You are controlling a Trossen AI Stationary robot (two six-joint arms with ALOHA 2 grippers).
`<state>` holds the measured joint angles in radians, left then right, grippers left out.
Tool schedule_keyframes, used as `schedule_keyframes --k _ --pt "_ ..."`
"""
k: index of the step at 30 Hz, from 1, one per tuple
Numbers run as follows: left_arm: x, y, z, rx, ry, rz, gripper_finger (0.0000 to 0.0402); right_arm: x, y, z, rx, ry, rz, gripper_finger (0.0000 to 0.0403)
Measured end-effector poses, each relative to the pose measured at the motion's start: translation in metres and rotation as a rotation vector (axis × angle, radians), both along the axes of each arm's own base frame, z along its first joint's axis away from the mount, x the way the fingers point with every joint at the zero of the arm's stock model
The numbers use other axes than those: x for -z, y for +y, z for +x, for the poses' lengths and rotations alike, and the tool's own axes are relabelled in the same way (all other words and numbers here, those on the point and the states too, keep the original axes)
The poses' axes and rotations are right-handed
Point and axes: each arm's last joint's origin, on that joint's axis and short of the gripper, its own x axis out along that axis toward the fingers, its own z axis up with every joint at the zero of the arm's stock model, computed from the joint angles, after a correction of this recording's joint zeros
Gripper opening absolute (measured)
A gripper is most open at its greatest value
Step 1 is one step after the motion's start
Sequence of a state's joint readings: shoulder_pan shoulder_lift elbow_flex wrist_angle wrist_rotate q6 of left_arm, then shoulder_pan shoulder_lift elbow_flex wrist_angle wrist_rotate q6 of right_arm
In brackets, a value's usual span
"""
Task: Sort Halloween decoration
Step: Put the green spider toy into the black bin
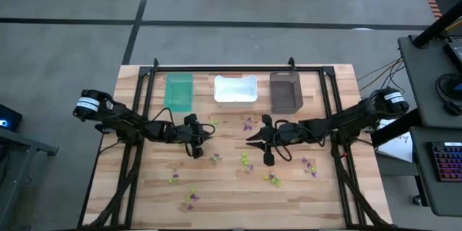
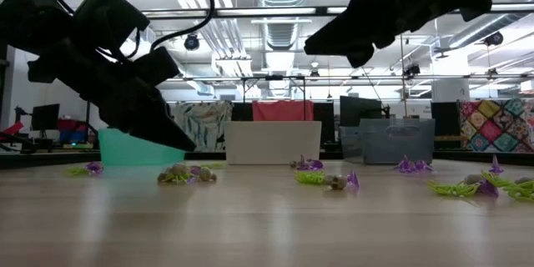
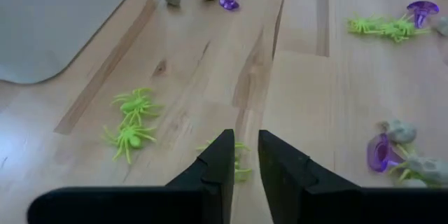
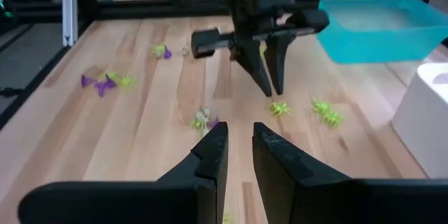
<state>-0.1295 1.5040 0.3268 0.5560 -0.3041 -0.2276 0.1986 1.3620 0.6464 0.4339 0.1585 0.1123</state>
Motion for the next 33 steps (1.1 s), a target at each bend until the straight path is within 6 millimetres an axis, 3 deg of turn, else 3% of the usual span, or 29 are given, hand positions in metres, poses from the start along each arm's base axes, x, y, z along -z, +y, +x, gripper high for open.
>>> schedule_keyframes --k 10,15,24,33 --pt "0.008 0.001 0.001 -0.028 0.032 0.044 0.0172 -0.001 0.001 0.005 -0.011 -0.023 -0.022 0.0056" --pt "0.016 0.001 0.004 -0.017 0.024 0.058 0.0201 -0.002 0.001 0.005 -0.011 -0.023 -0.021 0.0056" --pt "0.033 0.001 0.007 -0.035 0.039 0.050 0.0194 -0.001 0.001 0.005 -0.013 -0.023 -0.019 0.0056" --pt "0.037 0.000 0.008 -0.022 0.050 0.051 0.0109 -0.001 0.001 0.005 -0.012 -0.022 -0.018 0.0056"
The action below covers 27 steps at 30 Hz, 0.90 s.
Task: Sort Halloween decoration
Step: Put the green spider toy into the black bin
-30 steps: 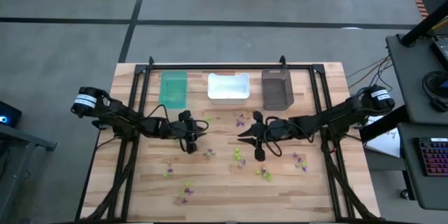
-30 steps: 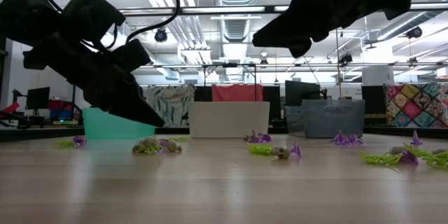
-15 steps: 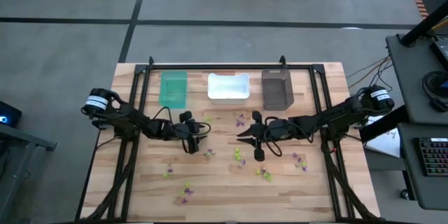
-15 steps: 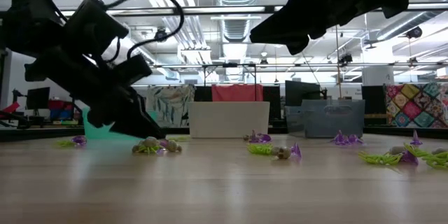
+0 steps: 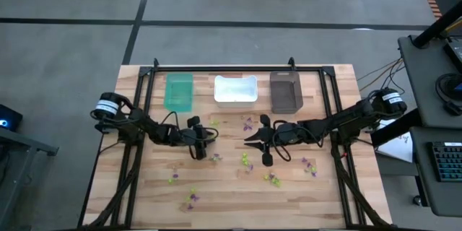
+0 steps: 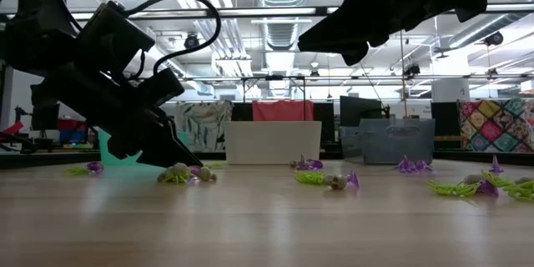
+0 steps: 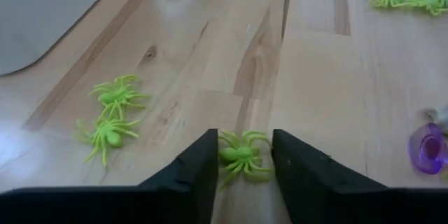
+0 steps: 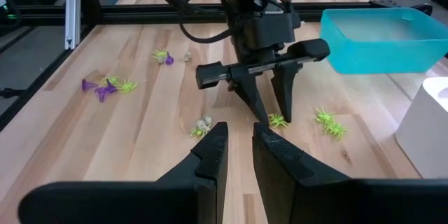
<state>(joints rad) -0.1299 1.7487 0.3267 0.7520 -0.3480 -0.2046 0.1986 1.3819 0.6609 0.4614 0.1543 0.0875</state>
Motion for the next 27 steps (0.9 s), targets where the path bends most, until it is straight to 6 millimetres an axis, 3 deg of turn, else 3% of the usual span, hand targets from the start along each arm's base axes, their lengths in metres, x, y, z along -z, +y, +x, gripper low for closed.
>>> schedule_keyframes --k 9,20,27 --pt "-0.008 0.000 0.000 0.017 -0.022 -0.023 0.0044 0.000 0.000 0.000 0.000 0.000 0.001 0.0056" --pt "-0.036 -0.001 0.000 0.027 -0.148 -0.054 0.0040 -0.003 0.000 -0.002 -0.004 -0.001 0.004 0.0056" --pt "-0.068 -0.001 0.008 0.041 -0.285 -0.046 0.0039 -0.028 -0.004 -0.019 0.010 -0.031 0.050 0.0056"
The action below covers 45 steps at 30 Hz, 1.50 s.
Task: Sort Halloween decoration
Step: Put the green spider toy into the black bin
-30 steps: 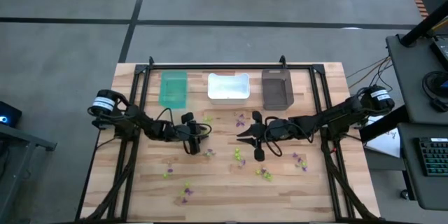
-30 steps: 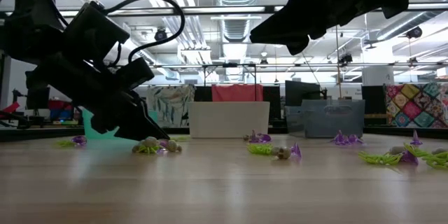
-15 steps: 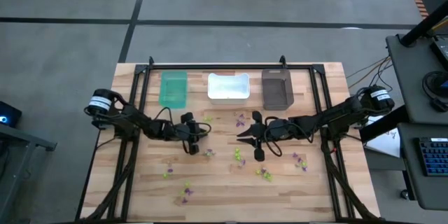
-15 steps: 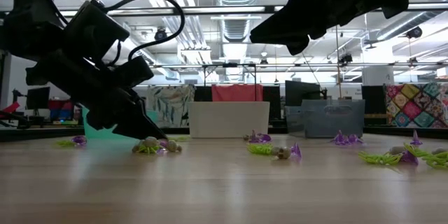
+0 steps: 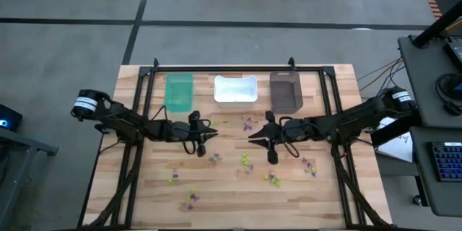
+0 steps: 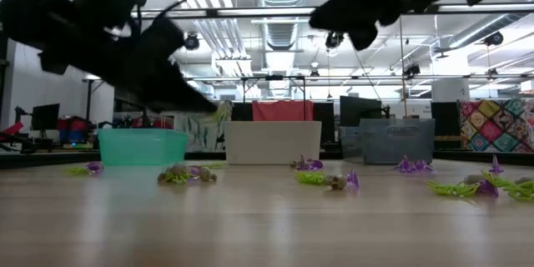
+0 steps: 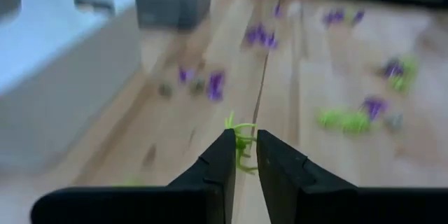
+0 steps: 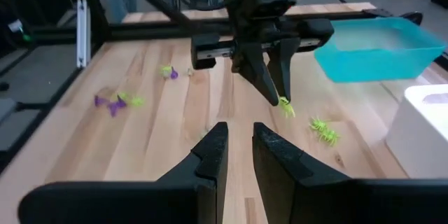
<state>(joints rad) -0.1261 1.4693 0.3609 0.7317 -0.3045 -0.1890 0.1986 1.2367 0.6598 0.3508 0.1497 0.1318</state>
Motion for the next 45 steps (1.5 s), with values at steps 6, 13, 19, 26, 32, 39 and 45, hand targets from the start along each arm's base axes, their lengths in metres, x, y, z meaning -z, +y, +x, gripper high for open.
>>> schedule_keyframes --k 6,13,19,26,32,39,45 --pt "-0.035 -0.001 0.028 0.036 -0.104 0.126 0.0039 -0.028 -0.004 -0.023 0.019 -0.050 0.086 0.0056" --pt "-0.059 0.011 0.064 0.011 -0.149 0.246 0.0038 -0.049 -0.001 -0.049 -0.021 -0.088 0.096 0.0056" --pt "-0.065 0.028 0.099 0.033 -0.157 0.235 0.0038 -0.056 -0.002 -0.063 -0.034 -0.081 0.095 0.0056" --pt "-0.066 0.053 0.147 0.009 -0.154 0.263 0.0038 -0.066 -0.005 -0.079 -0.053 -0.103 0.094 0.0056" --pt "-0.067 0.078 0.184 -0.009 -0.182 0.281 0.0038 -0.072 -0.008 -0.089 -0.054 -0.124 0.099 0.0056" --pt "-0.059 0.113 0.224 -0.067 -0.151 0.288 0.0038 -0.072 -0.008 -0.092 -0.059 -0.112 0.082 0.0056" --pt "-0.063 0.117 0.231 -0.038 -0.076 0.334 0.0038 -0.068 -0.008 -0.092 -0.053 -0.070 0.094 0.0056"
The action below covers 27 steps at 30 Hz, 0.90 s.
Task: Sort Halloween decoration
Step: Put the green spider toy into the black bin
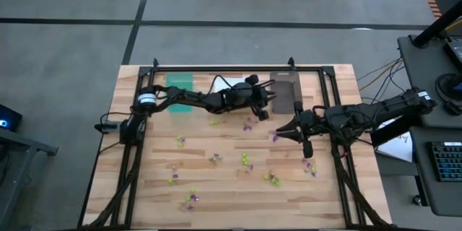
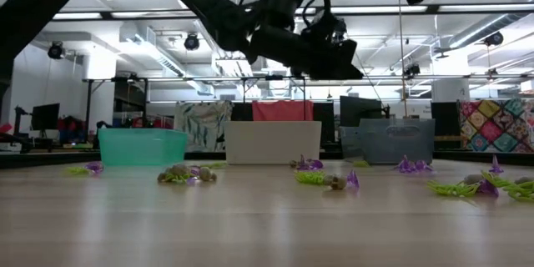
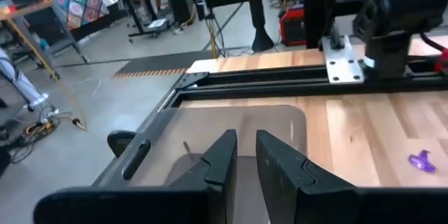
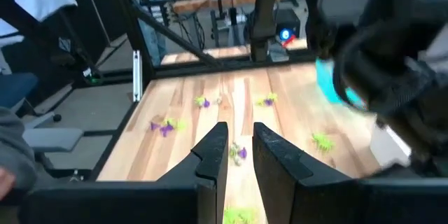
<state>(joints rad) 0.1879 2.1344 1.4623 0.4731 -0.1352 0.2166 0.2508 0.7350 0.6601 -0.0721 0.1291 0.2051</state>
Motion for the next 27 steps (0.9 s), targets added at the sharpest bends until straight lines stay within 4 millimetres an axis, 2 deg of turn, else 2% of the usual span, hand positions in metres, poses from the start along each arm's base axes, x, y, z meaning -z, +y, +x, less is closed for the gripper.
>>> schedule_keyframes --k 5,11,19,24,27 --pt "-0.007 -0.003 -0.007 0.008 0.022 0.004 0.0038 0.002 0.000 0.002 0.026 0.022 0.037 0.0056" --pt "-0.023 -0.010 -0.025 0.029 0.033 -0.004 0.0038 0.015 -0.005 0.005 0.248 0.119 0.100 0.0056" --pt "-0.057 -0.024 -0.086 0.023 -0.032 -0.046 0.0038 0.035 -0.012 0.017 0.410 0.234 0.175 0.0056" --pt "-0.067 -0.040 -0.124 0.039 -0.074 -0.111 0.0038 0.049 -0.024 0.030 0.522 0.294 0.237 0.0056" --pt "-0.073 -0.049 -0.142 0.057 -0.103 -0.118 0.0038 0.059 -0.032 0.038 0.614 0.324 0.345 0.0056"
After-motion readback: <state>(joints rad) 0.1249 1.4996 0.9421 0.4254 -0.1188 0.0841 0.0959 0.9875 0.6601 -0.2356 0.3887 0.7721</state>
